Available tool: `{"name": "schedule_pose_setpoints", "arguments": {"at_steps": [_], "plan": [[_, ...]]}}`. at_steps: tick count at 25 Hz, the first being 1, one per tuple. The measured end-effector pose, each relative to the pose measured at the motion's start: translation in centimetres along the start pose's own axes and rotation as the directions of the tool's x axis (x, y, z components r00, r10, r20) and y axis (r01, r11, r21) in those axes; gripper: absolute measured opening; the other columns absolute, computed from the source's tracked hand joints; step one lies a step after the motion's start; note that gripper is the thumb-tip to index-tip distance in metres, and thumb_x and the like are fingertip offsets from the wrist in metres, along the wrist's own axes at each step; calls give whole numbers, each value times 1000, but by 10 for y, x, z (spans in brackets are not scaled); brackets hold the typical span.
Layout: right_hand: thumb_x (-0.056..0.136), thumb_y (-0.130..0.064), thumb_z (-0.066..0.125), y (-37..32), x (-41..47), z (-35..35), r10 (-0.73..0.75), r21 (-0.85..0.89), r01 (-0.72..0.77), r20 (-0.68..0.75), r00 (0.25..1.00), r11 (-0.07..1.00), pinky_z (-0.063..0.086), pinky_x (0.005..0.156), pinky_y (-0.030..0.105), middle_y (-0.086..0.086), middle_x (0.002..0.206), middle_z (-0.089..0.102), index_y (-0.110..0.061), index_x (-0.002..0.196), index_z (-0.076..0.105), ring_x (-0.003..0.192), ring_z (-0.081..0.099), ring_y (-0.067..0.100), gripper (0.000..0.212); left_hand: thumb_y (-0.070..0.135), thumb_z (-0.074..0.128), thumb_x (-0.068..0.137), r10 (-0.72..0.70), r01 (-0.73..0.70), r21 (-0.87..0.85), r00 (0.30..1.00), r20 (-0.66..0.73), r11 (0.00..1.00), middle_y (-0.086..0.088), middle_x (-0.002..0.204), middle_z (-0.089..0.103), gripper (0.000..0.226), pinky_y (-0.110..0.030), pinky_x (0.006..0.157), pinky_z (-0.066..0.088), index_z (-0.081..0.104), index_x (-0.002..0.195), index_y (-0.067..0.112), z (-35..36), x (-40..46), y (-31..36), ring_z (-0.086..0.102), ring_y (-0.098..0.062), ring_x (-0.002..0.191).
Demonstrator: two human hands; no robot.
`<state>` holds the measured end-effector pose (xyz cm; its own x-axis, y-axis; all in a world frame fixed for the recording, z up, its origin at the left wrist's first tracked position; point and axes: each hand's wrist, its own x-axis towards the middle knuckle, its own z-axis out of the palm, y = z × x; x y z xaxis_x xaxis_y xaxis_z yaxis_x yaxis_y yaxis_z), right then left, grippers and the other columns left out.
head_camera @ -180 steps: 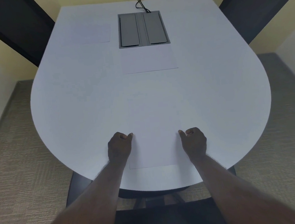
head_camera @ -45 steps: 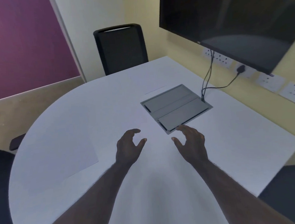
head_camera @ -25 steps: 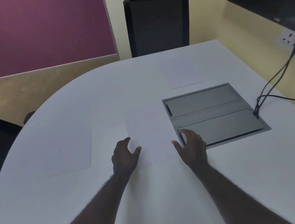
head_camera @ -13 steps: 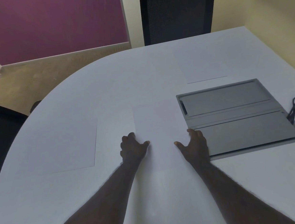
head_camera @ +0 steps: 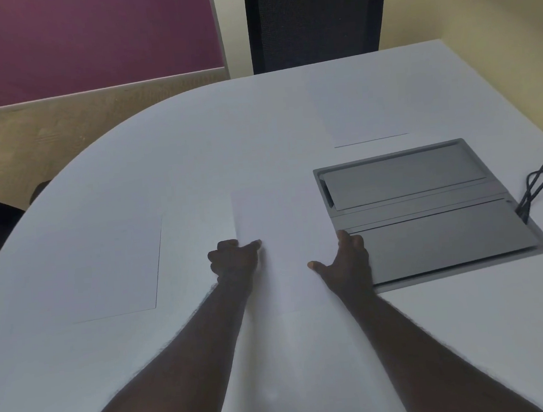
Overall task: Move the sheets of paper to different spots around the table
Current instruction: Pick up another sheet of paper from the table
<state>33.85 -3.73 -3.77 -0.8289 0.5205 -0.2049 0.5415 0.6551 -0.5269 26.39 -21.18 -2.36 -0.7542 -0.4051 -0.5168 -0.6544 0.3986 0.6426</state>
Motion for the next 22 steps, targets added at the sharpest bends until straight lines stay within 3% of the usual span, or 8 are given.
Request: {"name": "schedule_pose_setpoints", "arguments": {"at_steps": [4, 7, 13, 16, 18, 22], "plan": [[64, -41, 85, 1, 5, 0, 4, 43, -5, 16, 1000, 999, 49, 90, 41, 11, 126, 47, -10, 133, 45, 112, 53, 33, 85, 32, 64, 80, 87, -87, -119, 996, -5, 989, 3, 97, 59, 28, -46, 93, 49, 53, 102, 19, 4, 7, -2, 60, -27, 99], [69, -40, 82, 1, 12, 0, 11, 117, -14, 24, 1000, 993, 48, 92, 41, 12, 123, 48, -9, 132, 48, 112, 54, 33, 78, 28, 50, 88, 147, -149, -89, 989, -33, 985, -2, 101, 65, 23, -48, 94, 48, 59, 106, 16, 6, 7, -6, 61, -28, 97], [85, -27, 70, -7, 33, 0, 58, 244, -57, 3, 998, 968, 44, 92, 33, 17, 124, 51, -7, 126, 55, 108, 58, 32, 48, 31, 43, 87, 194, -193, -111, 981, -2, 975, -8, 93, 66, 20, -54, 91, 49, 57, 86, 17, 10, 8, -16, 61, -36, 92], [86, -27, 68, -11, 41, 0, 103, 284, -102, 14, 995, 953, 43, 94, 33, 16, 123, 52, -9, 124, 57, 108, 57, 31, 43, 28, 44, 87, 193, -187, -150, 981, 24, 971, -9, 83, 61, 15, -41, 74, 45, 51, 77, 20, 7, 9, -17, 54, -39, 80], [86, -29, 66, -12, 45, 2, 140, 293, -139, 20, 990, 946, 44, 93, 34, 15, 118, 53, -8, 118, 61, 105, 56, 32, 39, 25, 45, 90, 195, -185, -181, 980, 43, 966, 2, 70, 52, 16, -34, 67, 37, 50, 76, 20, 4, 5, -16, 45, -27, 68], [90, -24, 60, -11, 49, 4, 147, 323, -140, 3, 989, 936, 40, 79, 34, 17, 96, 59, -4, 87, 62, 89, 54, 32, 20, 20, 45, 94, 187, -166, -247, 980, 67, 955, 6, 68, 49, 17, -28, 56, 33, 53, 80, 14, -5, -3, -13, 41, -16, 60]]}}
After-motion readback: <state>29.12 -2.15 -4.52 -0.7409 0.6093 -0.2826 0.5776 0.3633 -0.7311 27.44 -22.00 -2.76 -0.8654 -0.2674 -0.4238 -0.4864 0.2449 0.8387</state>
